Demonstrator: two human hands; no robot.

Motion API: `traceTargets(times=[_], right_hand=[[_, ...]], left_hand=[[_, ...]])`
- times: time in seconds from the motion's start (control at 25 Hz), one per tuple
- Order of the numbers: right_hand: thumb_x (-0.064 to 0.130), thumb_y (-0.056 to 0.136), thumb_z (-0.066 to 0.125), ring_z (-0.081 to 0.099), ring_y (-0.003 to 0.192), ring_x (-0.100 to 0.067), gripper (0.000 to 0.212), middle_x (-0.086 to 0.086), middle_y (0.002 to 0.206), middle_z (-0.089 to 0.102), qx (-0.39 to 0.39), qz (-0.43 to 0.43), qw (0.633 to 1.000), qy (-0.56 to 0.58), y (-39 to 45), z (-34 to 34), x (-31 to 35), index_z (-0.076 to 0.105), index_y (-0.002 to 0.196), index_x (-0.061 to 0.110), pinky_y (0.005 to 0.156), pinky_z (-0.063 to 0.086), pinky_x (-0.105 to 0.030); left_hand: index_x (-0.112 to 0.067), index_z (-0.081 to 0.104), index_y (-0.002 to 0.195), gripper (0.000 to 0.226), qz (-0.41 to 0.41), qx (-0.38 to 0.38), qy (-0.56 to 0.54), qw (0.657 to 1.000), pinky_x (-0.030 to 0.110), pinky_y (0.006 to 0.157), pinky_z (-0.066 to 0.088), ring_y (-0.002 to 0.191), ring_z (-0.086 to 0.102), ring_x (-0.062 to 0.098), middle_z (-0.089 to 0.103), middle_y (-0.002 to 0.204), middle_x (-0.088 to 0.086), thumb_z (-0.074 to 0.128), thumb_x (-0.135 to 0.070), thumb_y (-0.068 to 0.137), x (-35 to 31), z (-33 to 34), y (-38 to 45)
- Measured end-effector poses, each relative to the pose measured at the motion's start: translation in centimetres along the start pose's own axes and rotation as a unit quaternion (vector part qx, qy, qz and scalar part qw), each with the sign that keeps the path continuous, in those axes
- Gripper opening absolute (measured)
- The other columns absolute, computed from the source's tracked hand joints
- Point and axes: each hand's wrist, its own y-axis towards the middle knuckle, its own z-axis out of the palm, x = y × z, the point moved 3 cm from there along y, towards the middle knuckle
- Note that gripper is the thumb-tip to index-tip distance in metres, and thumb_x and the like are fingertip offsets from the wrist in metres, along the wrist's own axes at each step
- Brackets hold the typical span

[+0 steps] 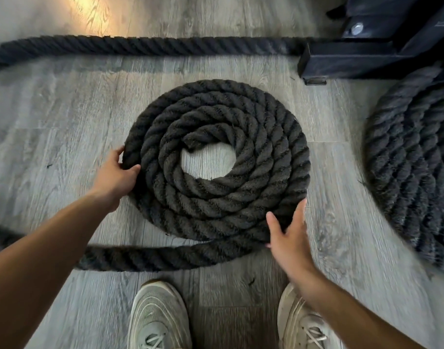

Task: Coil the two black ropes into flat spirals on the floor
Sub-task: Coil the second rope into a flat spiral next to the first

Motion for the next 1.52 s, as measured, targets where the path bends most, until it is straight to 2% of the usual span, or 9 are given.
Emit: traceTargets(times=[0.32,0.52,0.68,0.76,0.88,1.08,1.24,1.36,1.52], right_hand=[[0.051,0.078,0.081,0.069,0.105,-0.017,0.055,0.01,0.102,0.068,-0.125,-0.013,0.992,0.026,9.6,-7.2,8.6,0.065,0.123,0.024,0.099,0.054,-0.038],[0.055,0.091,0.066,0.046,0.137,-0.031,0.091,-0.008,0.16,0.029,-0.048,0.013,0.999,-0.018,2.0,-2.7,6.1,0.014,0.161,0.033,0.092,0.045,-0.033],[0.056,0.096,0.056,0.035,0.148,-0.03,0.103,-0.007,0.168,0.021,0.021,0.035,0.999,-0.035,-4.3,1.5,2.4,-0.019,0.16,0.028,0.113,0.034,-0.037],[0.053,0.099,0.052,0.041,0.144,-0.031,0.099,-0.008,0.165,0.03,0.031,0.037,0.998,-0.037,-4.0,2.2,2.1,-0.022,0.159,0.023,0.113,0.034,-0.035],[0.049,0.1,0.051,0.059,0.129,-0.032,0.095,0.001,0.167,0.021,0.052,0.061,0.997,-0.011,-1.1,1.1,2.3,-0.023,0.158,0.033,0.099,0.052,-0.044],[0.037,0.091,0.069,0.059,0.127,-0.017,0.067,0.012,0.143,0.059,0.028,-0.002,0.999,0.034,6.6,-4.6,4.6,0.038,0.15,0.04,0.108,0.048,-0.05],[0.047,0.092,0.066,0.064,0.116,-0.021,0.047,0.002,0.125,0.069,-0.116,-0.001,0.993,-0.003,9.6,-6.8,7.3,0.06,0.133,0.025,0.101,0.051,-0.038],[0.047,0.096,0.058,0.06,0.115,-0.024,0.055,-0.004,0.14,0.053,-0.106,-0.002,0.994,-0.011,6.7,-5.0,7.3,0.047,0.146,0.027,0.091,0.05,-0.031],[0.047,0.1,0.055,0.038,0.141,-0.028,0.087,-0.006,0.166,0.014,-0.02,0.02,1.0,-0.011,-2.3,-1.3,5.0,-0.003,0.163,0.033,0.089,0.034,-0.027]], left_hand=[[-0.026,0.009,0.152,0.097,-0.073,0.093,0.255,0.96,0.043,0.066,0.061,0.103,0.067,0.037,0.061,0.122,0.015,0.076,-0.046,0.084,4.3,1.6,-6.6],[-0.023,0.03,0.144,0.098,-0.016,0.01,0.279,0.96,0.058,0.091,0.055,0.111,0.061,0.04,0.052,0.133,0.02,0.069,-0.075,0.07,1.3,-2.6,-1.9],[-0.019,0.042,0.15,0.066,0.004,0.019,0.167,0.986,0.05,0.093,0.056,0.108,0.064,0.031,0.06,0.129,0.008,0.069,-0.033,0.092,-0.8,-2.2,1.5],[-0.016,0.054,0.142,0.054,0.028,0.004,0.199,0.98,0.051,0.093,0.056,0.103,0.068,0.033,0.068,0.124,0.013,0.066,-0.024,0.089,-0.5,-1.8,2.4],[-0.029,0.027,0.154,0.083,0.015,-0.001,0.219,0.976,0.054,0.094,0.056,0.107,0.067,0.038,0.066,0.128,0.015,0.07,-0.025,0.082,0.5,-1.8,1.9],[-0.035,-0.003,0.159,0.098,0.007,0.128,0.309,0.942,0.049,0.074,0.062,0.073,0.074,0.038,0.069,0.104,0.019,0.068,-0.018,0.093,1.0,0.5,-3.6],[-0.016,0.023,0.156,0.093,0.011,0.172,0.445,0.879,0.041,0.091,0.056,0.097,0.073,0.031,0.072,0.114,0.014,0.069,-0.052,0.084,2.5,2.8,-7.3],[-0.016,0.062,0.13,0.055,0.031,0.118,0.407,0.905,0.04,0.08,0.06,0.088,0.072,0.027,0.073,0.104,0.009,0.066,-0.053,0.09,-0.7,0.9,-4.8],[-0.026,0.038,0.152,0.066,0.061,0.014,0.376,0.924,0.05,0.106,0.044,0.124,0.055,0.043,0.051,0.14,0.024,0.065,-0.041,0.094,-3.9,-1.9,0.6]])
